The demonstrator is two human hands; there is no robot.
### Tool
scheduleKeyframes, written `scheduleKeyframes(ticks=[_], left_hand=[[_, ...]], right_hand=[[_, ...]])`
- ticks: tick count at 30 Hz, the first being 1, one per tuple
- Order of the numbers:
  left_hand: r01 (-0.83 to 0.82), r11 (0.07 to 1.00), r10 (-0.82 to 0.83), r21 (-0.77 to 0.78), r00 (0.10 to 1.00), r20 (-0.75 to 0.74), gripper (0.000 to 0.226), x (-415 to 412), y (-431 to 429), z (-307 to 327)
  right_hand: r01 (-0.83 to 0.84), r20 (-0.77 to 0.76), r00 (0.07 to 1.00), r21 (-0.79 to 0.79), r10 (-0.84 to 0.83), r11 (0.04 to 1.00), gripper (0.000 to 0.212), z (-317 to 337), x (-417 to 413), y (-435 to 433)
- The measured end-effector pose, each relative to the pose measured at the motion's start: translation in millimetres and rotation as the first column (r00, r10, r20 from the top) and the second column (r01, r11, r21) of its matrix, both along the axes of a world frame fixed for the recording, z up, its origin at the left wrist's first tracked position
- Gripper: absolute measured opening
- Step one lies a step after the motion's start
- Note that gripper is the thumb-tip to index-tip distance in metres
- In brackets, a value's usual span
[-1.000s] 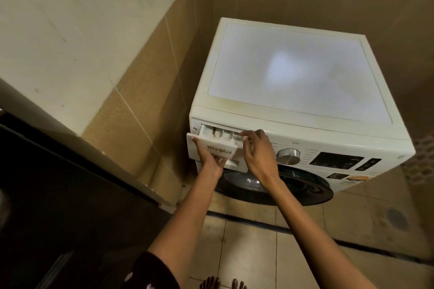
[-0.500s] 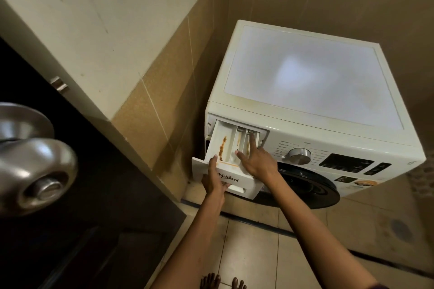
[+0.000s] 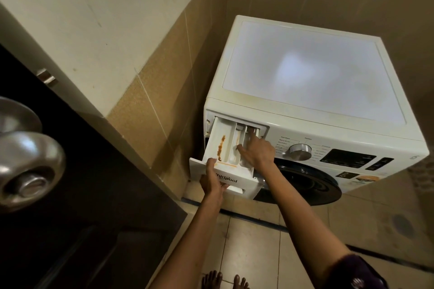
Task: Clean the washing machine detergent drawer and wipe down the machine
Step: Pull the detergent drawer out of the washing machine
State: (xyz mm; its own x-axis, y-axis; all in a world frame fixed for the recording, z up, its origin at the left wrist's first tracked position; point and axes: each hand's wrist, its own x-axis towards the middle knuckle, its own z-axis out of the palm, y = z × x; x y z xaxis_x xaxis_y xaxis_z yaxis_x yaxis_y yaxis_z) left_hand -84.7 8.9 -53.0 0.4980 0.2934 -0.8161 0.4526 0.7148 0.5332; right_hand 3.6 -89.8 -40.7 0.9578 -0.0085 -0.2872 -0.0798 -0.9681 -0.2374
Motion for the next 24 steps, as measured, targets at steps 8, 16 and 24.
scheduleKeyframes(ticks=[8, 16, 24], left_hand=[[-0.04, 0.998, 0.042, 0.051, 0.999, -0.026, 0.05, -53.7, 8.6, 13.0], [0.128, 0.974, -0.136, 0.186, 0.99, 0.033, 0.033, -97.2, 33.6, 48.2], [0.265, 0.928, -0.306, 0.261, 0.944, 0.128, 0.028, -69.0, 22.1, 108.2]], right_hand=[[0.016, 0.008, 1.0, 0.084, -0.017, 0.996, 0.074, 5.2, -64.7, 7.2], [0.119, -0.035, 0.993, 0.146, -0.115, 0.982, 0.099, 41.4, -127.2, 22.2], [0.144, 0.228, 0.961, 0.066, -0.156, 0.987, 0.089, 116.5, -95.4, -22.2]])
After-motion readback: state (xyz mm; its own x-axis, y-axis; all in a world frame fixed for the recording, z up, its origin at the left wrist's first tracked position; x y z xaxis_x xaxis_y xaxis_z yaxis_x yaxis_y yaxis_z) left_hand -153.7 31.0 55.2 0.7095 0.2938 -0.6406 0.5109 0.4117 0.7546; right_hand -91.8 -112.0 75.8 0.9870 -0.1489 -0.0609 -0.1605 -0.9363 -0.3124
